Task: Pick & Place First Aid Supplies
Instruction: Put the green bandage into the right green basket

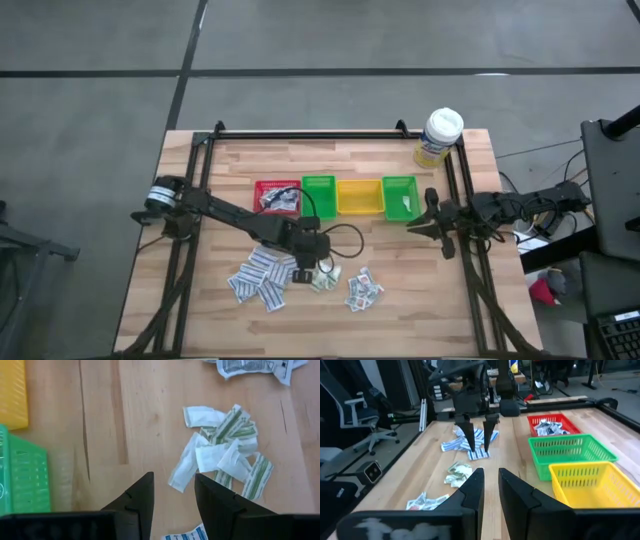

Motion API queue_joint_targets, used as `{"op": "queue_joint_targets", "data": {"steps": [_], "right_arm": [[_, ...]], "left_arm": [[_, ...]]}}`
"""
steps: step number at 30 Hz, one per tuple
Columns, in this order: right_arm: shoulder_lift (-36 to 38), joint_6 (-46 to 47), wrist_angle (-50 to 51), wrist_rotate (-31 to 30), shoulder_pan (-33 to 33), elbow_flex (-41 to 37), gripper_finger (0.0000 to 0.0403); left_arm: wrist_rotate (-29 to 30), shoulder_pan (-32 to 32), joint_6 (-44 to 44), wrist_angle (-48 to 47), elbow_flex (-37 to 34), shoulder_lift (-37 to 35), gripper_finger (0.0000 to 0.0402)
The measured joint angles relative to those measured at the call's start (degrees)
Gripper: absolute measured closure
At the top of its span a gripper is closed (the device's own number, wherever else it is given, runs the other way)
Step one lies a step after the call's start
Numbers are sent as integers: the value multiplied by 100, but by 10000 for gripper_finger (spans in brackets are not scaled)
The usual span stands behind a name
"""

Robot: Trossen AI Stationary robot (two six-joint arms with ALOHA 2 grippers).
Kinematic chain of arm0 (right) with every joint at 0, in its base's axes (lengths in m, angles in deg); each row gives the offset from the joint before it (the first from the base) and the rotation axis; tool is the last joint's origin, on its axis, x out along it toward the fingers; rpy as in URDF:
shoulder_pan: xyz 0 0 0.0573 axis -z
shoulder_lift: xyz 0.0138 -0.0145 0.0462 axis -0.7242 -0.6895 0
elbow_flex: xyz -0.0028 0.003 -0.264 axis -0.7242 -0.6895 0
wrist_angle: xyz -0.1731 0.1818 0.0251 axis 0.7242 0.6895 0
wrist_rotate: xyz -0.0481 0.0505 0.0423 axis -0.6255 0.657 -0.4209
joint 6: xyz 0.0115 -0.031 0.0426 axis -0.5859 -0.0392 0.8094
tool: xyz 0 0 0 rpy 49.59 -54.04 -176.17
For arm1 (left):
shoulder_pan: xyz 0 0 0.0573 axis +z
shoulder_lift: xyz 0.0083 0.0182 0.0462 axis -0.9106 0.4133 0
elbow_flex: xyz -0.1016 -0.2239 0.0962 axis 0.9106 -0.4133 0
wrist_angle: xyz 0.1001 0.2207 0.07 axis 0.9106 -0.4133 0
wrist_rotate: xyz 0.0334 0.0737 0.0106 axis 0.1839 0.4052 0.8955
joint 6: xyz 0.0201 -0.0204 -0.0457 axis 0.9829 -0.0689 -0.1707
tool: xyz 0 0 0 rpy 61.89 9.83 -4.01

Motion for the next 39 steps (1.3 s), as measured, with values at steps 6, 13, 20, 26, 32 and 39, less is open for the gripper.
{"op": "queue_joint_targets", "data": {"steps": [6,13,20,26,32,39], "right_arm": [[-20,1,-4,0,0,-10,351],[-13,6,-51,-2,0,12,343],[-10,3,-63,-2,0,12,335],[-17,3,-71,-2,0,14,329],[-18,45,-87,-2,0,18,331],[-17,45,-95,-2,0,18,343]], "left_arm": [[-91,-2,60,167,-32,44,266],[-135,34,224,245,-38,430,266],[-142,54,222,301,-25,588,266],[-152,80,303,351,86,913,266],[-178,159,294,392,240,1158,266],[-261,180,286,348,259,1139,279]]}}
